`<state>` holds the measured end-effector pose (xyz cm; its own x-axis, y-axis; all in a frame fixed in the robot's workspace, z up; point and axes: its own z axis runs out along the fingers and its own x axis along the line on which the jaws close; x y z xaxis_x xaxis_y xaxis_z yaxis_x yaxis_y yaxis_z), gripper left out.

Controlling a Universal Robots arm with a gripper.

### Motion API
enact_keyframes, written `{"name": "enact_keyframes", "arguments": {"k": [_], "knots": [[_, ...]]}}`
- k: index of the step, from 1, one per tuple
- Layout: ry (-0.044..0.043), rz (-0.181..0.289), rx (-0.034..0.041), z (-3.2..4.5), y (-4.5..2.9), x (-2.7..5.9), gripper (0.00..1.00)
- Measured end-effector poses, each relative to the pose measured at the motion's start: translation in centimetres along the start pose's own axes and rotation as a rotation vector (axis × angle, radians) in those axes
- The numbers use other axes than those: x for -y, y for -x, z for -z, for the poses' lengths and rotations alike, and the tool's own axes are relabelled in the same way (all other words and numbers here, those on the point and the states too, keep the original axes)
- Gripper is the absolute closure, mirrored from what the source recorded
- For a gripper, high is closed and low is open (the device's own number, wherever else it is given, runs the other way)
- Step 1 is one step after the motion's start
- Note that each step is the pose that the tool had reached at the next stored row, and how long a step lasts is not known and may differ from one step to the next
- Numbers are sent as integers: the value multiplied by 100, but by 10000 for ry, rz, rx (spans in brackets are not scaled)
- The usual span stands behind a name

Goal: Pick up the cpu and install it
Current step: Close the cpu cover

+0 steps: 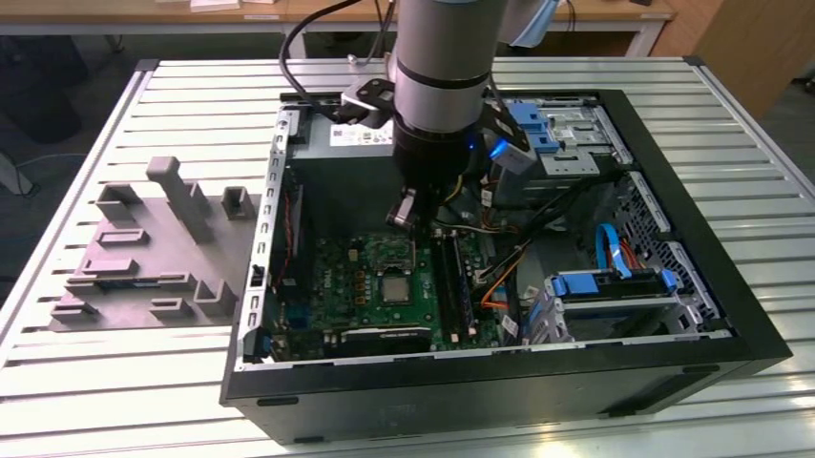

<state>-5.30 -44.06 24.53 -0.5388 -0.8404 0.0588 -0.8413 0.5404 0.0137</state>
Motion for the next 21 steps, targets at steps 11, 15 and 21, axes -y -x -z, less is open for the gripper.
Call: {"name": "enact_keyframes", "arguments": {"k": [11, 15, 21], "knots": [[-2, 30, 0, -8, -87, 46, 89], [-4, 60, 0, -11, -144, 59, 89], [-20, 151, 4, -15, -216, 40, 89]]}}
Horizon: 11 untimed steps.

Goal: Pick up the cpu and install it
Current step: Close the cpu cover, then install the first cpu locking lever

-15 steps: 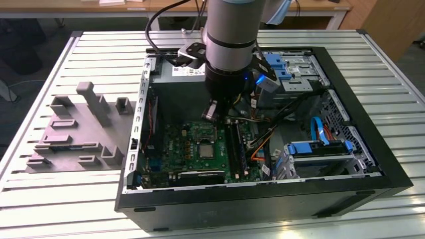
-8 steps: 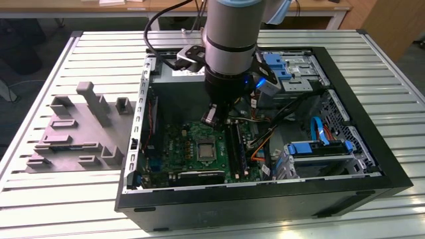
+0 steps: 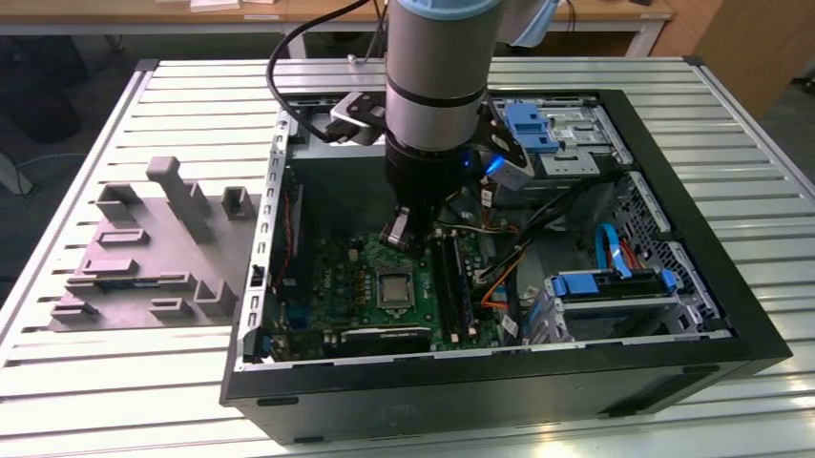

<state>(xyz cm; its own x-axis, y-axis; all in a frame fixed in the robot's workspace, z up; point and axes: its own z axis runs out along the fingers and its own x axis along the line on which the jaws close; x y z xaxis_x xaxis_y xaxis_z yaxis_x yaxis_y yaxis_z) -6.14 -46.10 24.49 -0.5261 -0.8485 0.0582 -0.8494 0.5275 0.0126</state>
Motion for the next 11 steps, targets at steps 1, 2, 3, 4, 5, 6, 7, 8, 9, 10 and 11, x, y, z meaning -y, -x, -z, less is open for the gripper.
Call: {"name": "enact_keyframes", "arguments": {"k": [1, 2, 3, 4, 5, 6, 7, 8, 9, 10, 11], "knots": [[0, 8, 1, 0, -1, -3, 89], [-1, 10, 1, 0, -1, -3, 89], [-1, 11, 1, 0, -3, -4, 89], [-1, 13, 1, 0, -3, -4, 89], [-1, 12, 1, -1, -3, -4, 89], [-1, 13, 0, 0, -3, -4, 89], [-1, 13, 1, 0, -3, -4, 89], [-1, 13, 1, 0, -3, -4, 89], [-1, 13, 0, 0, -3, -4, 89], [-1, 13, 0, 0, -3, -4, 89], [-1, 14, 0, 0, -3, -4, 89]]}}
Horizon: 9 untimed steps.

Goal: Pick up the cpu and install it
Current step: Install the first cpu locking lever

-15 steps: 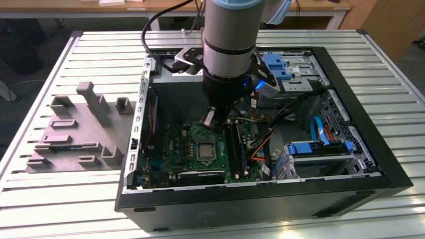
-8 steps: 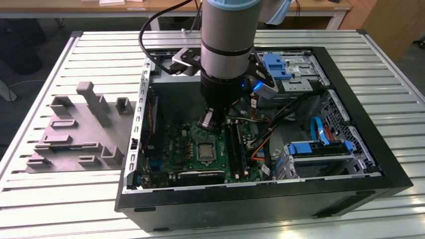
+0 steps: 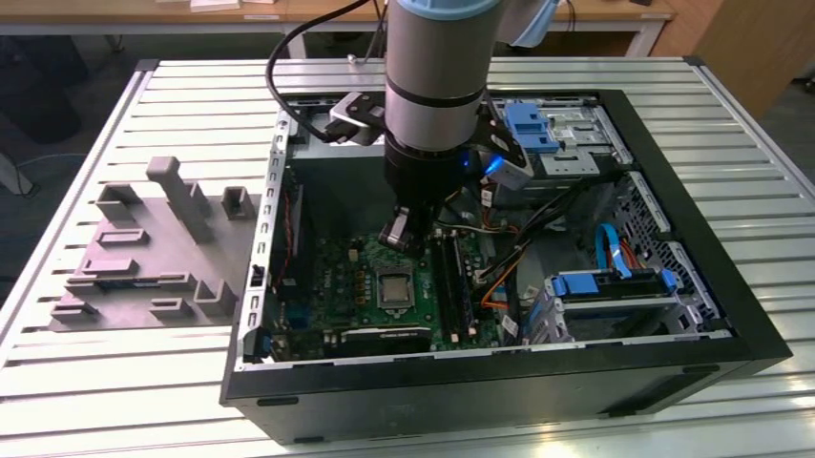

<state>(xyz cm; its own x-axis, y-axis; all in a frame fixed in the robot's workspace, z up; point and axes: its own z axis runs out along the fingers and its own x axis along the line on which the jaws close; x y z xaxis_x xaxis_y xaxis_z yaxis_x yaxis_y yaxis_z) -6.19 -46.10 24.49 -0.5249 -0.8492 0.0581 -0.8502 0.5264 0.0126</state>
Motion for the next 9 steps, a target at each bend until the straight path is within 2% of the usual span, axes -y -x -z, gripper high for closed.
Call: {"name": "enact_keyframes", "arguments": {"k": [3, 7, 9], "knots": [[0, 0, 0, 3, -1, 0, 89], [-9, 0, 5, 61, -4, -1, 89], [-11, 0, 10, 61, -3, -1, 89]]}}
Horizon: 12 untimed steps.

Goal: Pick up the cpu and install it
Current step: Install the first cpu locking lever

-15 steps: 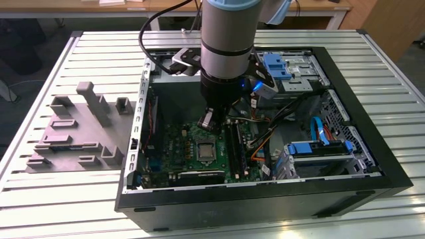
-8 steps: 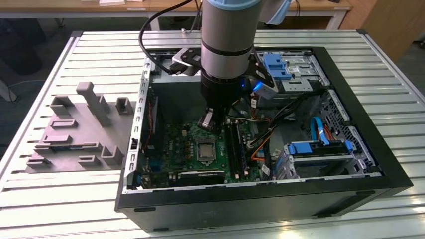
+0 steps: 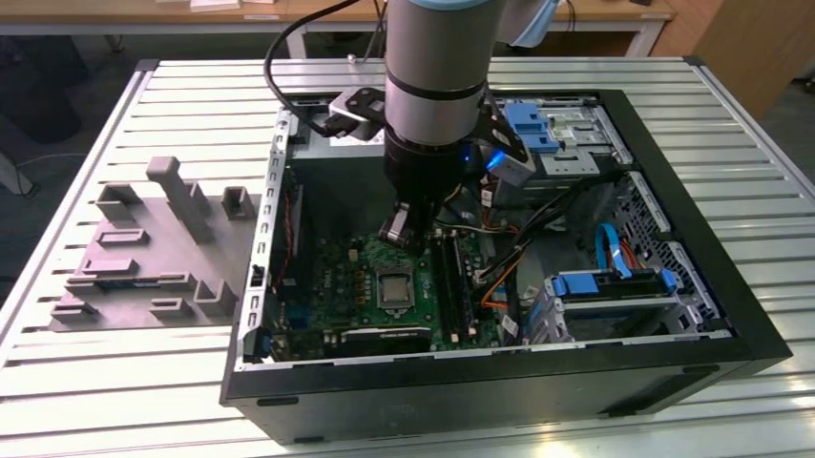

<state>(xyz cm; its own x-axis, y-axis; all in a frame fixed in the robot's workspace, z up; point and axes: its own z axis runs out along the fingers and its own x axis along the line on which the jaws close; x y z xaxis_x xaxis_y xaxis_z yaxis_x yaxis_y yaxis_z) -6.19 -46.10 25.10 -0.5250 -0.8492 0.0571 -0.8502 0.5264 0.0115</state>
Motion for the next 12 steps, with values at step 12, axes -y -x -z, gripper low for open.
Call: {"name": "enact_keyframes", "arguments": {"k": [12], "knots": [[20, 1, 32, -5, 183, 17, 89]]}}
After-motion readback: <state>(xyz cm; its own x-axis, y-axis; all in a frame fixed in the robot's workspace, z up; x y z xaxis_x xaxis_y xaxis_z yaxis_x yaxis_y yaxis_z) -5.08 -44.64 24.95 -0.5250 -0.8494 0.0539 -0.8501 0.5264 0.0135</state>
